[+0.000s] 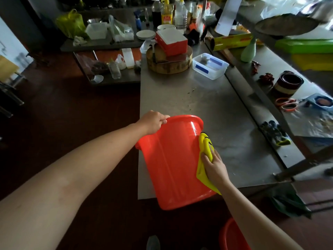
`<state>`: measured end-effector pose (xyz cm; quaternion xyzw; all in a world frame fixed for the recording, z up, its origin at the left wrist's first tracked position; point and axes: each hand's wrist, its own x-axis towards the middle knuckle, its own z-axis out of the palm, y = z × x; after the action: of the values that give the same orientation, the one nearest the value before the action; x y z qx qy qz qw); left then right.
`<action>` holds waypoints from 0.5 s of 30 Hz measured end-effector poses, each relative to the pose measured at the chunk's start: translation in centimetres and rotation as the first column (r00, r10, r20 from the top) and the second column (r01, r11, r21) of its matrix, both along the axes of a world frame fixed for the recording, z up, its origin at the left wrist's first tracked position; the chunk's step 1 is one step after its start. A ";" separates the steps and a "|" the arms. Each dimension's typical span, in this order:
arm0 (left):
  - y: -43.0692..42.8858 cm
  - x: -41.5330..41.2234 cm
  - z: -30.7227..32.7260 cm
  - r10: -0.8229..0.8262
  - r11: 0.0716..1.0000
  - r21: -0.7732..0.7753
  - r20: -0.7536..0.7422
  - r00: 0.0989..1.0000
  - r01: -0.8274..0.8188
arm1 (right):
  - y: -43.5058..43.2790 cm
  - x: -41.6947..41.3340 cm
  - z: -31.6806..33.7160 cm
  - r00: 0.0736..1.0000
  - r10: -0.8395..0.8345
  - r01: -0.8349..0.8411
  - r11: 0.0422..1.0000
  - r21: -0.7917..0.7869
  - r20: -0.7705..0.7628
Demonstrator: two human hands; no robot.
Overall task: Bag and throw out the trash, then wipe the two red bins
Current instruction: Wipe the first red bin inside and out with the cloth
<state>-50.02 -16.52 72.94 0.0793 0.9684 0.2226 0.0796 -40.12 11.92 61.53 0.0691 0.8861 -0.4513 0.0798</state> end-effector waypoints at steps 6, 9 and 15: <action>0.0 0.0 -0.2 0.026 0.999 -0.024 -0.009 1.000 -0.026 | -5.0 3.8 1.6 0.967 0.231 -0.152 0.865 0.479 -0.110; 0.3 0.0 -0.2 0.032 0.999 -0.032 -0.012 0.999 -0.032 | -7.2 5.4 1.6 0.873 0.450 -0.227 0.719 0.657 -0.190; 0.6 0.1 -0.4 0.050 0.999 -0.002 0.004 0.999 -0.050 | -10.4 8.2 0.2 0.623 0.762 -0.331 0.461 0.824 -0.176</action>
<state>-49.93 -15.90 72.58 0.0547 0.9702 0.2235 0.0760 -31.91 1.56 61.76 -0.3349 0.9408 -0.0075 -0.0525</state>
